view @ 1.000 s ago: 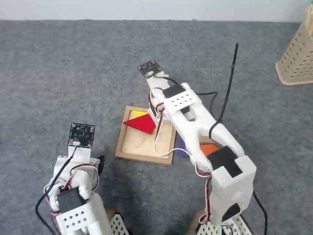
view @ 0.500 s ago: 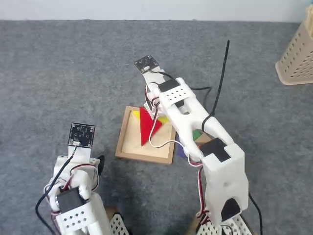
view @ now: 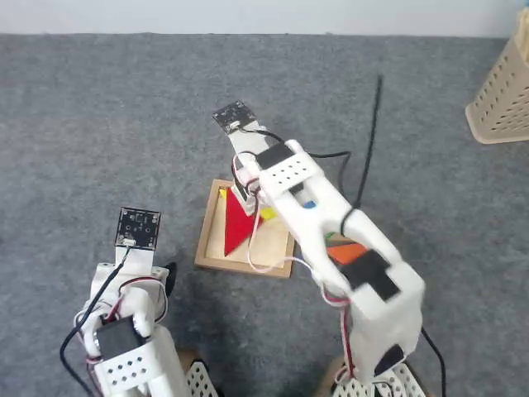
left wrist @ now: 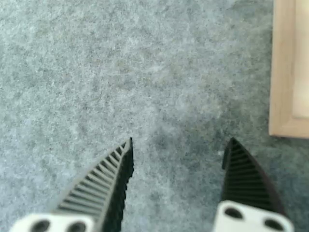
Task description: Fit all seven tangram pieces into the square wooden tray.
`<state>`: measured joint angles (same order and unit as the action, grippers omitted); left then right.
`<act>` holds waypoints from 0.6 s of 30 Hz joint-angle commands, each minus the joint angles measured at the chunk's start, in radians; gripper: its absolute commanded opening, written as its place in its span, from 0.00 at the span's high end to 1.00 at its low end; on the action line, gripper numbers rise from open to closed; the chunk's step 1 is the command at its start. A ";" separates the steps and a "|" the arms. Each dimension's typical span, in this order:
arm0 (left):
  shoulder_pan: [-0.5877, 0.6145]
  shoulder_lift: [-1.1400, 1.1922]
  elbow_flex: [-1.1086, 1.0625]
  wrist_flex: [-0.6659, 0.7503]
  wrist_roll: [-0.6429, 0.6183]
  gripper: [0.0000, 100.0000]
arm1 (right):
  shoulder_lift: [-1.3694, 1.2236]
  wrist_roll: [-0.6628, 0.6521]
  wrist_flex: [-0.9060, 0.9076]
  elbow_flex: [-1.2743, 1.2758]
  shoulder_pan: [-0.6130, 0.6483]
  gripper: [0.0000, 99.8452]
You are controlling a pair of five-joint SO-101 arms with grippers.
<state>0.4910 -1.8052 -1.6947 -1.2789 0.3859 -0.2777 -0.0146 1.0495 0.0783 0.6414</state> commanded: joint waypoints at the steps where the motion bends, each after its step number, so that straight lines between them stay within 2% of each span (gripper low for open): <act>1: 0.005 -0.015 0.008 -0.003 0.009 0.72 | 0.208 0.014 -0.087 0.149 0.012 0.93; 7: 0.005 -0.015 0.008 -0.003 0.009 0.72 | 0.335 0.040 -0.222 0.443 -0.025 0.92; 10: 0.005 -0.015 0.008 -0.003 0.009 0.72 | 0.300 0.129 -0.220 0.457 -0.033 0.91; 15: 0.005 -0.015 0.008 -0.003 0.009 0.72 | 0.229 0.184 -0.216 0.436 -0.062 0.81; 18: 0.005 -0.015 0.008 -0.003 0.009 0.72 | 0.222 0.192 -0.214 0.431 -0.079 0.81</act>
<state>0.4910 -1.8052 -1.6947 -1.2789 0.3859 -0.0629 0.1542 0.8485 0.5324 0.6030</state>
